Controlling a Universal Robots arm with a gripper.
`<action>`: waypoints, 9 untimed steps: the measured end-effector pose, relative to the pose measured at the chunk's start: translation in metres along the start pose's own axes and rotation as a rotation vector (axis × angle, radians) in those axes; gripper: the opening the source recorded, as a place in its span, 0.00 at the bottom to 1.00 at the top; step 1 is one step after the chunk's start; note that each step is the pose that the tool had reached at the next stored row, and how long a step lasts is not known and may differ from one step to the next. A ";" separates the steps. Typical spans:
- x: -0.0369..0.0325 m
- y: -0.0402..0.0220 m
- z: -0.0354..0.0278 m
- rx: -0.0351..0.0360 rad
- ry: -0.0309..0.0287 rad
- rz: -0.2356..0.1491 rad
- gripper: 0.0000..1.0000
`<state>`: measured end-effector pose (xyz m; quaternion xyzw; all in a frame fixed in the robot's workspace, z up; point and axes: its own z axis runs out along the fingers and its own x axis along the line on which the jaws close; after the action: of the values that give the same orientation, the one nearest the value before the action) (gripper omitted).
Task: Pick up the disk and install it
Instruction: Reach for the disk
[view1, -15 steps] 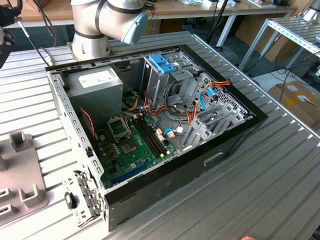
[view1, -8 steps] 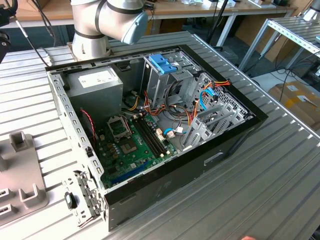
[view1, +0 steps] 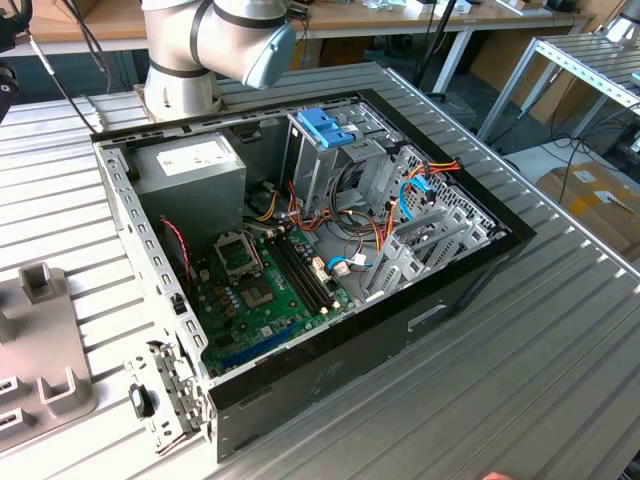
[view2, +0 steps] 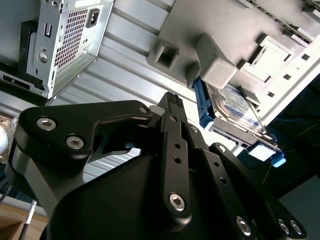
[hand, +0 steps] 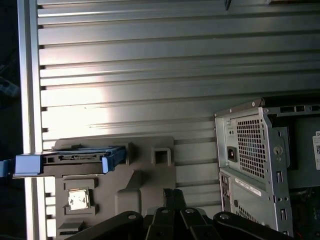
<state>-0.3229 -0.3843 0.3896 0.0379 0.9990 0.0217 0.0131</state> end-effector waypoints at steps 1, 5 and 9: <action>0.0002 0.0000 0.0000 0.0000 0.0000 0.000 0.11; 0.0027 -0.0002 0.0000 -0.0001 -0.0001 0.000 0.11; 0.0062 -0.0004 0.0001 0.0000 -0.0001 0.000 0.11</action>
<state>-0.3291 -0.3842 0.3894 0.0379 0.9990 0.0217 0.0131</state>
